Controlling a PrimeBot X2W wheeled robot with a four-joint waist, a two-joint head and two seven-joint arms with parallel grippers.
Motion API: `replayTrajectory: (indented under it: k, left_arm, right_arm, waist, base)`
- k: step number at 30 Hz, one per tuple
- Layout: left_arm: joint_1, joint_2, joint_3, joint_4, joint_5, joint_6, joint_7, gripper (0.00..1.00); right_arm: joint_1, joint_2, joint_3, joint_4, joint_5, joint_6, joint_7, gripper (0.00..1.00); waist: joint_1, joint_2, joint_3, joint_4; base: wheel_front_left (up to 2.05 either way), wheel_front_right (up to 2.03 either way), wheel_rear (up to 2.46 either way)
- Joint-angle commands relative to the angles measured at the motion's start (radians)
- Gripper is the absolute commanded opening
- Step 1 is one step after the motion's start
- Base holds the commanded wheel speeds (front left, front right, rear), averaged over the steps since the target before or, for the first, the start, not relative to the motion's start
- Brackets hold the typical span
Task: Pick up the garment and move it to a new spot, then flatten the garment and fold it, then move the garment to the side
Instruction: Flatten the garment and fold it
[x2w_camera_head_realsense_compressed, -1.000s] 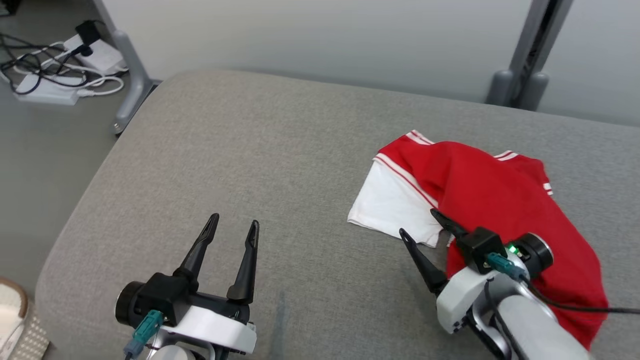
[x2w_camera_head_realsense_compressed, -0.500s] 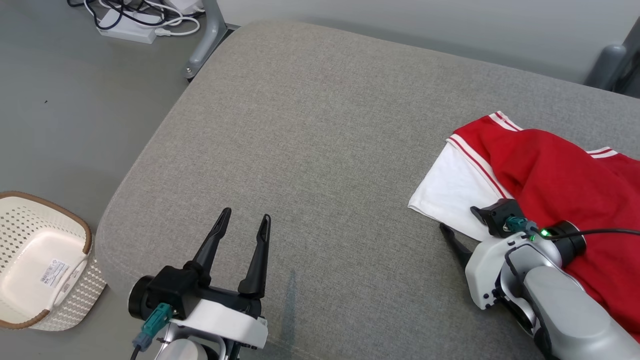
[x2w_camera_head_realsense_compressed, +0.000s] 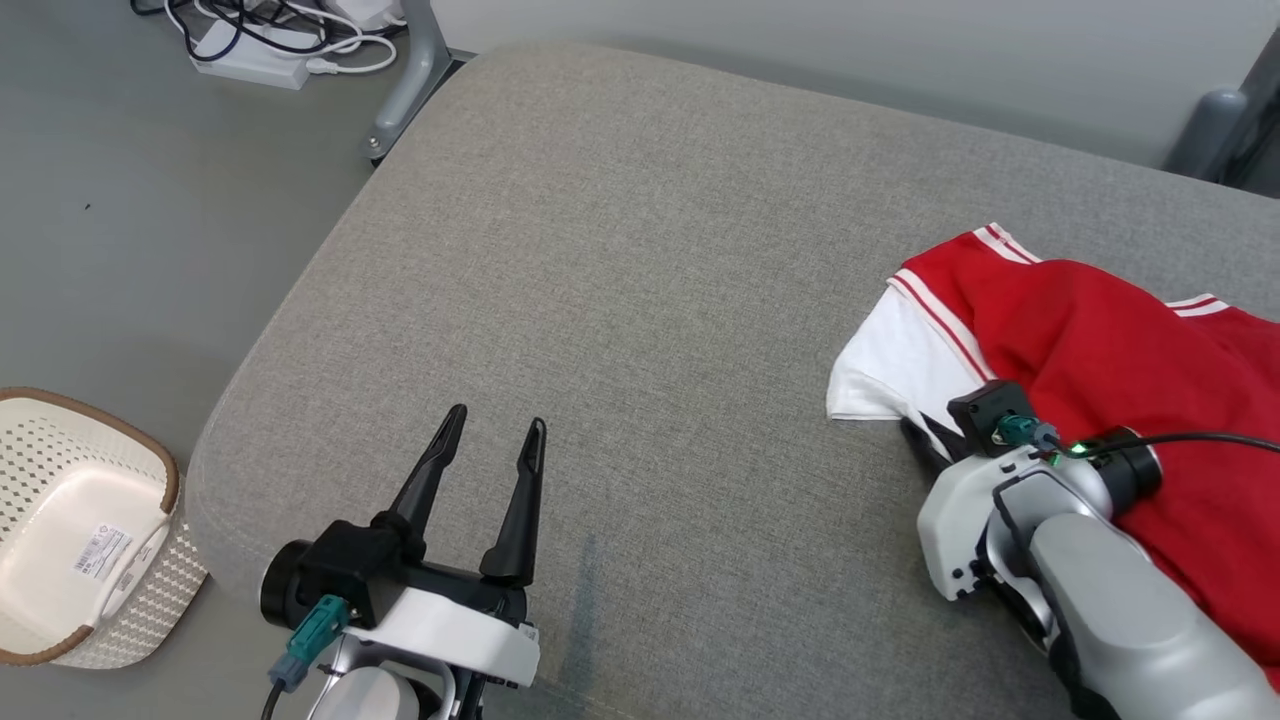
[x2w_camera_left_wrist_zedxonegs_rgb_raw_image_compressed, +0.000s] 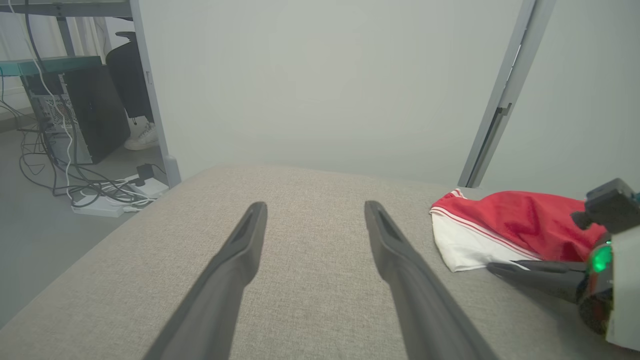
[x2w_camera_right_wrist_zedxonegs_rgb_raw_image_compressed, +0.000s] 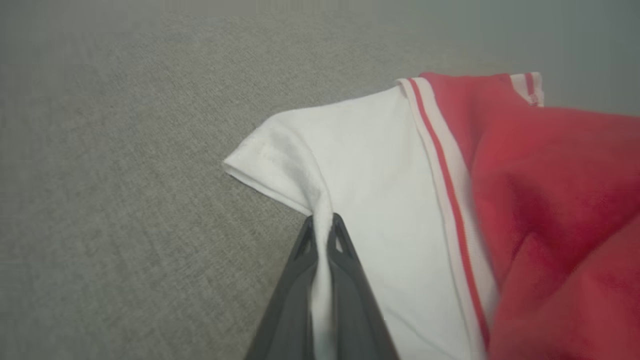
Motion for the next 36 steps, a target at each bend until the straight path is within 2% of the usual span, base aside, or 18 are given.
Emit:
replayTrajectory:
  k: [1,7,13,17,21,24,31,36]
  left_arm:
    - [-0.004,0.003,0.001,0.003,0.008,0.003,-0.002,1.0]
    - [0.014,0.003,0.0,0.009,0.016,-0.001,-0.002,1.0]
    - [0.037,0.003,-0.002,0.02,0.031,0.008,-0.002,1.0]
    - [0.051,0.003,0.004,0.023,0.04,0.006,-0.002,1.0]
    - [0.067,0.003,0.014,0.018,0.047,0.006,-0.002,1.0]
    - [0.075,0.003,0.02,0.012,0.047,0.006,-0.002,1.0]
    - [0.046,0.003,0.012,-0.002,0.032,0.0,-0.002,1.0]
    - [0.029,0.003,0.01,0.0,0.025,-0.002,-0.002,1.0]
  right_arm:
    - [0.0,0.021,0.016,-0.011,0.013,0.0,-0.023,0.0]
    - [-0.043,0.07,0.107,-0.097,0.086,0.0,-0.093,0.0]
    - [-0.137,0.104,0.273,-0.278,0.202,0.0,-0.14,0.0]
    - [-0.211,0.109,0.307,-0.422,0.295,0.0,-0.166,0.0]
    - [-0.253,0.076,0.24,-0.521,0.348,0.0,-0.181,0.0]
    - [-0.261,0.013,0.167,-0.537,0.345,0.0,-0.183,0.0]
    - [-0.185,-0.162,0.019,-0.384,0.3,0.0,-0.138,0.0]
    - [-0.135,-0.237,-0.074,-0.234,0.271,0.0,-0.119,0.0]
  waist:
    - [0.0,0.0,-0.013,-0.005]
    - [0.0,0.0,-0.054,-0.017]
    - [0.0,0.0,-0.109,-0.029]
    - [0.0,0.0,-0.14,-0.038]
    - [0.0,0.0,-0.155,-0.053]
    - [0.0,0.0,-0.152,-0.067]
    - [0.0,0.0,-0.111,-0.08]
    - [0.0,0.0,-0.075,-0.083]
  base:
    - [0.0,0.0,0.0]
    - [0.0,0.0,0.0]
    - [0.0,0.0,0.0]
    - [0.0,0.0,0.0]
    - [0.0,0.0,0.0]
    - [0.0,0.0,0.0]
    - [0.0,0.0,0.0]
    - [0.0,0.0,0.0]
